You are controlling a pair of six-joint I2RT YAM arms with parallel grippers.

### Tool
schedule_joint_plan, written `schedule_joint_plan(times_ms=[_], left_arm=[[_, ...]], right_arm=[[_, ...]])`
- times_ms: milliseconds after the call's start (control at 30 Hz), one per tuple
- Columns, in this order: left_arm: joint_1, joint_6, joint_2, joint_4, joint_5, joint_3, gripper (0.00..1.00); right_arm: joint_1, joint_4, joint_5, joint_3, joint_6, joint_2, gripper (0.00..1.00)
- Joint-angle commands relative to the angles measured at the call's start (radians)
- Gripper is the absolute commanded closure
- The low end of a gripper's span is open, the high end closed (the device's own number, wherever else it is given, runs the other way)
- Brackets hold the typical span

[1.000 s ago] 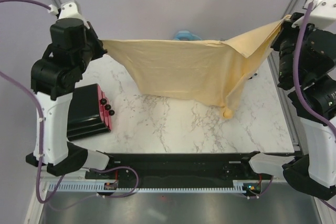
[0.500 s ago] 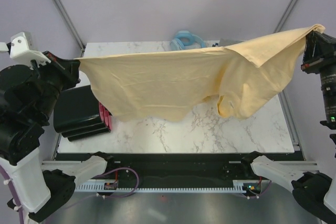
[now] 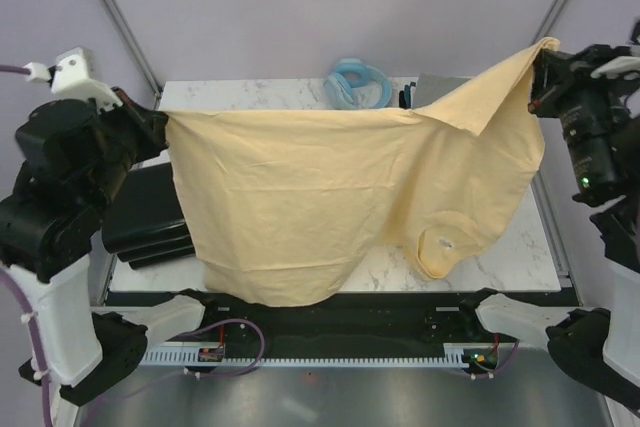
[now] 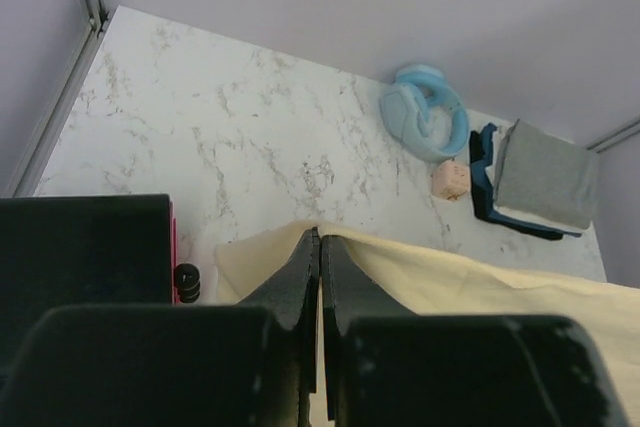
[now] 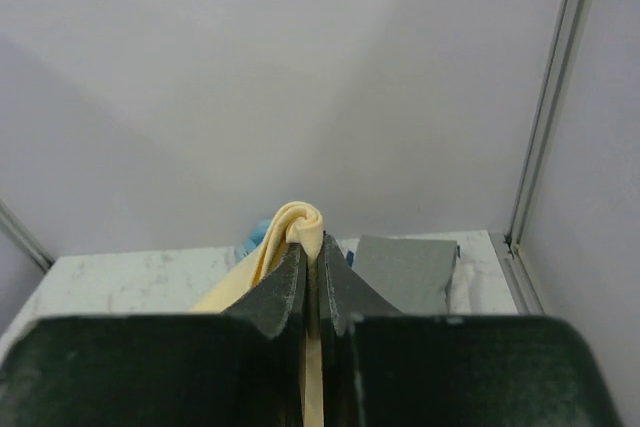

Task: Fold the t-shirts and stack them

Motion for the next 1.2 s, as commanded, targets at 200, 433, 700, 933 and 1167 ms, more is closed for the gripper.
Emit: schedule_joint_plan(times_ms=[200, 433, 700, 933, 1167], left_arm=[[0.003, -0.046, 0.274, -0.041, -0.017, -0.032, 0.98], [0.005, -0.078, 0.334, -0.082, 0.042, -0.04, 0.98], [0.005, -0.052, 0.164, -0.068, 0.103, -0.15, 0.98], [0.003, 0.026, -0.028, -0.107, 0.052, -0.155, 0.98], [0.005, 0.085, -0.203, -0.081, -0.007, -0.106, 0.98]], right_arm=[[-0.008, -0.156, 0.195, 0.083, 0.019, 0.294, 1.0], [-0.05, -0.14, 0.08, -0.095, 0.103, 0.26, 1.0], [-0.051, -0.154, 0.054, -0.09, 0.125, 0.162, 1.0], [-0.051, -0.104, 0.188, -0.132, 0.048, -0.096, 1.0], [-0.053, -0.215, 0.115, 0.147, 0.018, -0.13, 1.0]])
